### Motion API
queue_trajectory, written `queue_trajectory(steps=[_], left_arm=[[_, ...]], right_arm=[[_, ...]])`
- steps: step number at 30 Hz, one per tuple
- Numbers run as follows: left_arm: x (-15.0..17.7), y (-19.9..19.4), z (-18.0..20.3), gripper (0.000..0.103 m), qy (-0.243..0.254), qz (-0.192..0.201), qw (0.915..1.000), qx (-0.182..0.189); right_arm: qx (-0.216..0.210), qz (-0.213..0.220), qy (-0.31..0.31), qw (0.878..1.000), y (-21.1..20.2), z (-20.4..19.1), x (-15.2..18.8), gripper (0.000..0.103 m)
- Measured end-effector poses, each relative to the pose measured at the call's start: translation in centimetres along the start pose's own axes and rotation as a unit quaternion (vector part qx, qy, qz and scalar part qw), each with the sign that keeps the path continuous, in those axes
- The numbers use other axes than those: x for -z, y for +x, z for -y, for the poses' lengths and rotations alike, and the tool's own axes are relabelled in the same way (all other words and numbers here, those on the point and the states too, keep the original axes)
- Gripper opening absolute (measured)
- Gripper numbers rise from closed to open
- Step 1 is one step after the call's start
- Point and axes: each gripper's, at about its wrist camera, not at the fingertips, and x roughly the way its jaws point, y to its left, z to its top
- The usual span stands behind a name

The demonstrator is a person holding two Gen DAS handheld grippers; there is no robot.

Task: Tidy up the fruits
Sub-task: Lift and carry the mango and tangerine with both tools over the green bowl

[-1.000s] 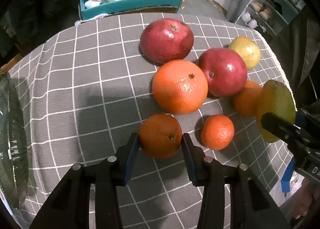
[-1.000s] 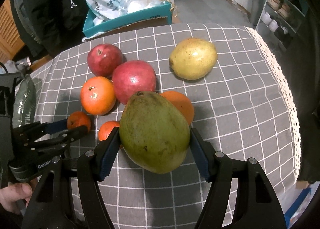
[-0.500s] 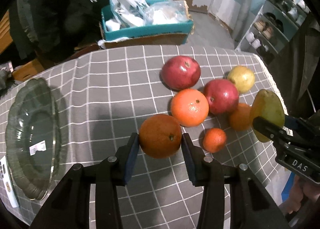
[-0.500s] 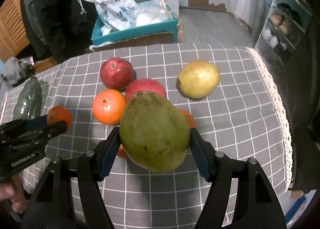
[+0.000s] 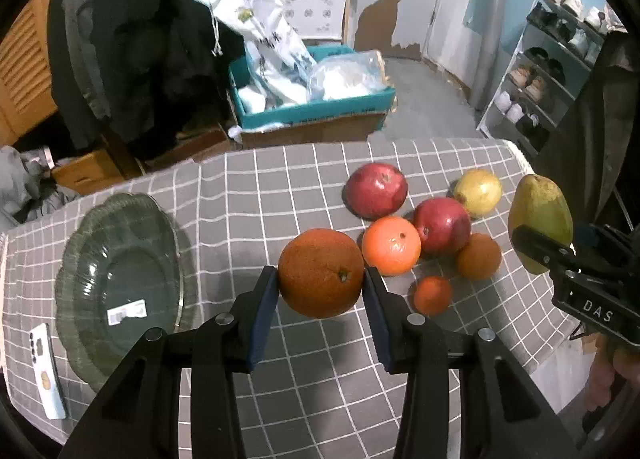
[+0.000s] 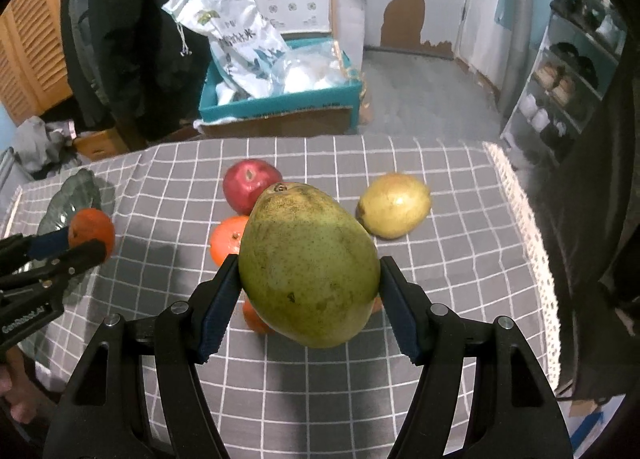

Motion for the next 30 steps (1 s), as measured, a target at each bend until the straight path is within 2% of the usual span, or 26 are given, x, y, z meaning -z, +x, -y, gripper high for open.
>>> queue_trajectory(steps=[18, 30], left_arm=[[-0.6, -5.9, -3.0, 0.044, -0.019, 0.063, 0.9978, -0.011], [-0.4, -7.4, -6.1, 0.044, -0.042, 0.082, 0.9954, -0.027]], right_arm=[[-0.013, 0.061, -0.030, 0.998, -4.4, -3.4, -2.2, 0.068], [-0.031, 0.072, -0.055, 0.995, -4.9, -6.9, -3.4, 0.068]])
